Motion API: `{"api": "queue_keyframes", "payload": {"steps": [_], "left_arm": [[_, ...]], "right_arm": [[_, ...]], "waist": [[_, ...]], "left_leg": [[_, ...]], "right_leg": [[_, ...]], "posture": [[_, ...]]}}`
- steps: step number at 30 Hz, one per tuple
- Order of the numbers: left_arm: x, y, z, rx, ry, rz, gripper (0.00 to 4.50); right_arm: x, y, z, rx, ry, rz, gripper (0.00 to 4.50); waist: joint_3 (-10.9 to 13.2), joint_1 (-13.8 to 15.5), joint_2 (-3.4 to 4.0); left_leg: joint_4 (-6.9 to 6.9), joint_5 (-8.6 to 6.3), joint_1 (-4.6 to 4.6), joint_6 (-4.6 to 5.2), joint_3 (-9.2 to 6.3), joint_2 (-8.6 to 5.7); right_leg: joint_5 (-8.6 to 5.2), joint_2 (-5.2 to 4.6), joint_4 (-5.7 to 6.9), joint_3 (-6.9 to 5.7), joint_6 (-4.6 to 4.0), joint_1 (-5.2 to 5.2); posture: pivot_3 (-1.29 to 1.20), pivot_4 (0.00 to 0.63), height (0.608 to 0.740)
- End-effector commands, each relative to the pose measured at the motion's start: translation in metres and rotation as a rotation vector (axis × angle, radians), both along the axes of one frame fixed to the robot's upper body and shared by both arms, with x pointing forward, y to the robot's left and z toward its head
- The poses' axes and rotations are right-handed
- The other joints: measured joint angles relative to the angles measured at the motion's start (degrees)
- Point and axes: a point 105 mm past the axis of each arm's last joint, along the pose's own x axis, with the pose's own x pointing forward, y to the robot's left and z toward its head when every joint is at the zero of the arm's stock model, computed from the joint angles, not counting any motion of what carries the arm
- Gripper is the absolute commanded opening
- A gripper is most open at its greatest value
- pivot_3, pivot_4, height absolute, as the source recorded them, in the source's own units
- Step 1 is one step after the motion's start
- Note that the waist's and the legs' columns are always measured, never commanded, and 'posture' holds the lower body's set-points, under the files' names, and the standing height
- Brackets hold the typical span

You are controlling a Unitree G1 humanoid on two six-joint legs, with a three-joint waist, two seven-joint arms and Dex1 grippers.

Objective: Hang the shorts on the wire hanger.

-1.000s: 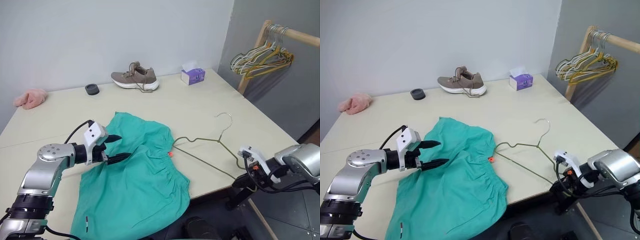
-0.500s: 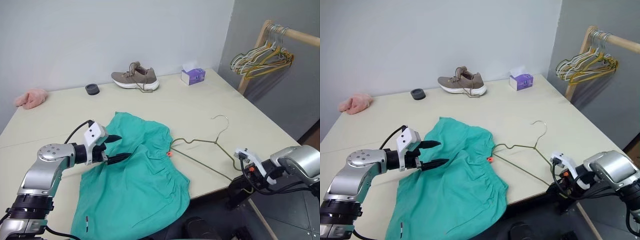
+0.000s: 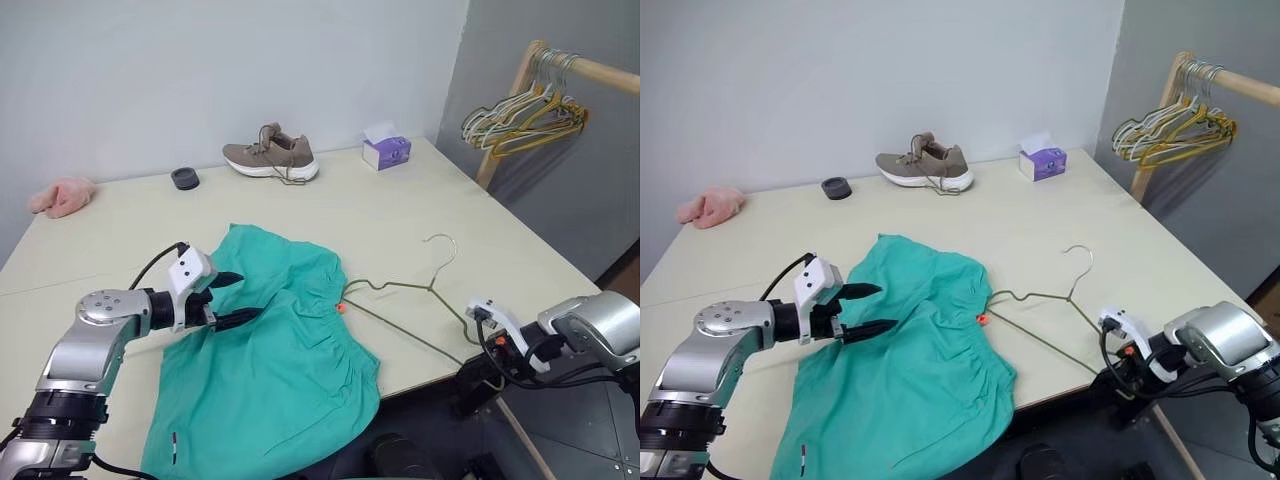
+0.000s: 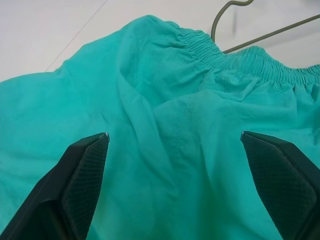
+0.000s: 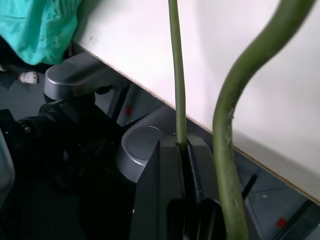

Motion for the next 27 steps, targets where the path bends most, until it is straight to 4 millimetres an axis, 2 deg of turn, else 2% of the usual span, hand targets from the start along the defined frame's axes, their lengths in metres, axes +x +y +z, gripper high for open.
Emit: {"api": "queue_keyframes", "payload": {"steps": [1,14,27], "left_arm": [[0.002,-0.005,0.013,0.009,-0.060,-0.029,4.47],[0.003,-0.003,0.015,0.012,-0.069,-0.017,4.47],[0.004,0.001,0.016,0.009,-0.092,0.013,4.47]], "right_arm": [[0.002,0.009,0.017,0.061,-0.035,0.021,0.00],[0.009,0.037,0.023,0.130,-0.016,0.030,0.00],[0.016,0.068,0.009,0.188,0.080,-0.115,0.00]], "waist": [[0.00,-0.02,0.00],[0.00,0.06,0.00],[-0.01,0.74,-0.01]], "left_leg": [[0.00,0.00,0.00,0.00,0.00,0.00],[-0.01,0.00,0.00,0.00,-0.01,0.00],[-0.02,0.00,-0.01,0.00,-0.04,-0.01]], "right_leg": [[0.00,0.00,0.00,0.01,0.00,0.00],[0.00,0.00,0.00,0.01,0.00,-0.01],[0.01,0.00,0.02,0.02,-0.02,-0.02]], "posture": [[-0.28,0.000,0.740],[-0.27,0.000,0.740],[-0.25,0.000,0.740]]}}
